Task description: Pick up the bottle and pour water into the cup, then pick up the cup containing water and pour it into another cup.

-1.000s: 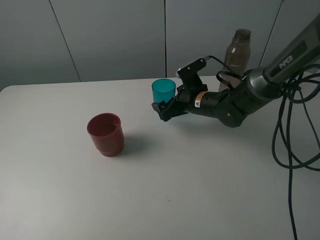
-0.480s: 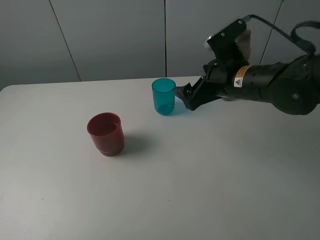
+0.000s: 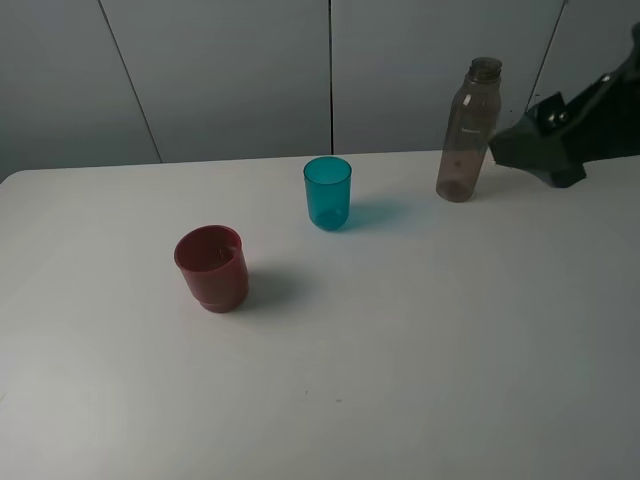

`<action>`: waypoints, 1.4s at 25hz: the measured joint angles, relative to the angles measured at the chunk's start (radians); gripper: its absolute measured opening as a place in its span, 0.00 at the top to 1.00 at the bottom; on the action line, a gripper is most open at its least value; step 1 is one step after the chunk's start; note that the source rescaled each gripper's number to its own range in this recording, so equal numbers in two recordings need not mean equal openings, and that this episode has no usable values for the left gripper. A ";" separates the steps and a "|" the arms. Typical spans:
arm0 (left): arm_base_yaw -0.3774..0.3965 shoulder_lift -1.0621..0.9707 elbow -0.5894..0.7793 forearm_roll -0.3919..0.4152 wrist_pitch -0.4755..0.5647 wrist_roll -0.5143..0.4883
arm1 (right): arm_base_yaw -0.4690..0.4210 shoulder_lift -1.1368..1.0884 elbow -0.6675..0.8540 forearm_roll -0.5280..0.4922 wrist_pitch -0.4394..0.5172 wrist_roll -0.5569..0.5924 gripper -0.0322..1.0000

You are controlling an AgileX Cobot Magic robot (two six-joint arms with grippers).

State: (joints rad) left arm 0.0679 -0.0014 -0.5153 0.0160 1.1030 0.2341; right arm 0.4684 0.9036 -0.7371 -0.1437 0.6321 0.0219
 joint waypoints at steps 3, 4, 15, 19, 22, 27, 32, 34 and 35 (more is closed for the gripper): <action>0.000 0.000 0.000 0.000 0.000 0.000 | 0.000 -0.158 0.000 0.064 0.193 0.000 0.00; 0.000 0.000 0.000 0.000 0.000 0.000 | 0.000 -0.198 0.000 0.075 0.257 0.000 0.00; 0.000 0.000 0.000 0.000 0.000 0.000 | 0.000 -0.653 0.138 0.133 0.506 0.000 0.00; 0.000 0.000 0.000 0.000 0.000 0.000 | 0.000 -0.784 0.193 0.161 0.496 0.000 0.00; 0.000 0.000 0.000 0.000 0.000 0.000 | 0.000 -0.869 0.224 0.161 0.477 -0.004 0.00; 0.000 0.000 0.000 0.000 0.000 0.000 | 0.000 -0.902 0.224 0.144 0.465 0.019 0.00; 0.000 0.000 0.000 0.000 0.000 0.000 | -0.020 -0.905 0.224 0.129 0.465 0.033 0.00; 0.000 0.000 0.000 0.000 0.000 0.000 | -0.076 -0.905 0.224 0.129 0.465 0.034 0.00; 0.000 0.000 0.000 0.000 0.000 0.000 | -0.108 -0.905 0.224 0.129 0.465 0.035 0.00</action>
State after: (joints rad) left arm 0.0679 -0.0014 -0.5153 0.0160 1.1030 0.2341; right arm 0.3608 -0.0010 -0.5133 -0.0144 1.0967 0.0571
